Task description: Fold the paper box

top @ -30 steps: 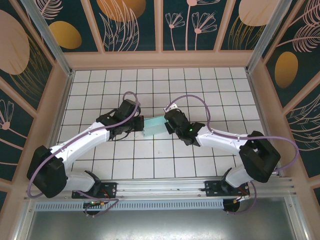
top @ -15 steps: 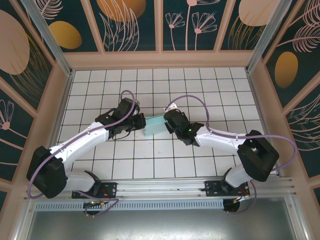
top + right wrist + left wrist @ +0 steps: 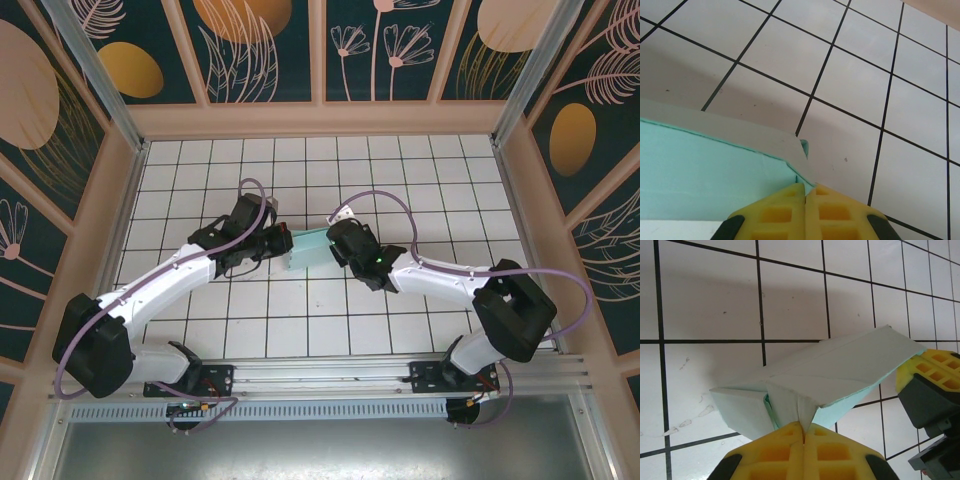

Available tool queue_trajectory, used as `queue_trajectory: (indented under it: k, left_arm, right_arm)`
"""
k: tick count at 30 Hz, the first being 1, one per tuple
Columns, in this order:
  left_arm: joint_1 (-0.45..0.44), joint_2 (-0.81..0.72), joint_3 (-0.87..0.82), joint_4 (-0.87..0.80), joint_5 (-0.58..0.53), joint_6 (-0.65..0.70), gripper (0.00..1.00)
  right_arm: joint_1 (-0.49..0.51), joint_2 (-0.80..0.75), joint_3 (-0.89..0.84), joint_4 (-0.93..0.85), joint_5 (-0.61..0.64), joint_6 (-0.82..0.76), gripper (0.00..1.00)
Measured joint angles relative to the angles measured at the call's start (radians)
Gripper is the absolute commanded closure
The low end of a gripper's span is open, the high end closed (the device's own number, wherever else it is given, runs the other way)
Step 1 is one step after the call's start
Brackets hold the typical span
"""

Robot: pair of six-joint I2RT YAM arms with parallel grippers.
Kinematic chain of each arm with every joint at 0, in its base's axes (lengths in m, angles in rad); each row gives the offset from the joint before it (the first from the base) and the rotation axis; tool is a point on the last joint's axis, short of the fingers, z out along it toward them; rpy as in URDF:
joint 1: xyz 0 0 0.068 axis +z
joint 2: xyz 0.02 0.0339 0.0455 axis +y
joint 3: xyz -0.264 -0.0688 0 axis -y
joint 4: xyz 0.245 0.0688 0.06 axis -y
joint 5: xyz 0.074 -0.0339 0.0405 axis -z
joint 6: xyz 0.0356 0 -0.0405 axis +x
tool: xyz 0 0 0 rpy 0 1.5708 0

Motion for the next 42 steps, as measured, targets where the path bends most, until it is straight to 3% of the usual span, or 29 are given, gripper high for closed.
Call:
queue_trajectory:
  k: [11,23,26,28,30,33,36,42]
  left_arm:
    - [0.002,0.005,-0.088,0.083,-0.027,0.053,1.0]
    - [0.011,0.063,-0.122,0.211,-0.04,0.065,1.0]
    - [0.011,0.067,-0.122,0.219,-0.045,0.074,1.0]
    - [0.011,0.068,-0.122,0.22,-0.049,0.08,1.0]
    - [0.011,0.069,-0.122,0.221,-0.051,0.084,1.0]
    - [0.011,0.074,-0.118,0.224,-0.049,0.091,1.0]
    - [0.011,0.077,-0.114,0.225,-0.049,0.098,1.0]
    - [0.01,0.08,-0.111,0.224,-0.049,0.109,1.0]
  right_arm:
    - [0.001,0.005,-0.009,0.04,-0.019,0.009,1.0]
    - [-0.032,-0.027,-0.119,0.225,-0.066,0.064,1.0]
    - [-0.038,-0.046,-0.14,0.245,-0.089,0.075,0.89]
    - [-0.04,-0.065,-0.155,0.248,-0.11,0.082,0.77]
    - [-0.039,-0.089,-0.166,0.248,-0.144,0.084,0.57]
    - [-0.039,-0.135,-0.179,0.254,-0.195,0.087,0.39]
    - [-0.048,-0.189,-0.181,0.269,-0.228,0.093,0.32]
    - [-0.129,-0.265,-0.185,0.31,-0.313,0.167,0.3]
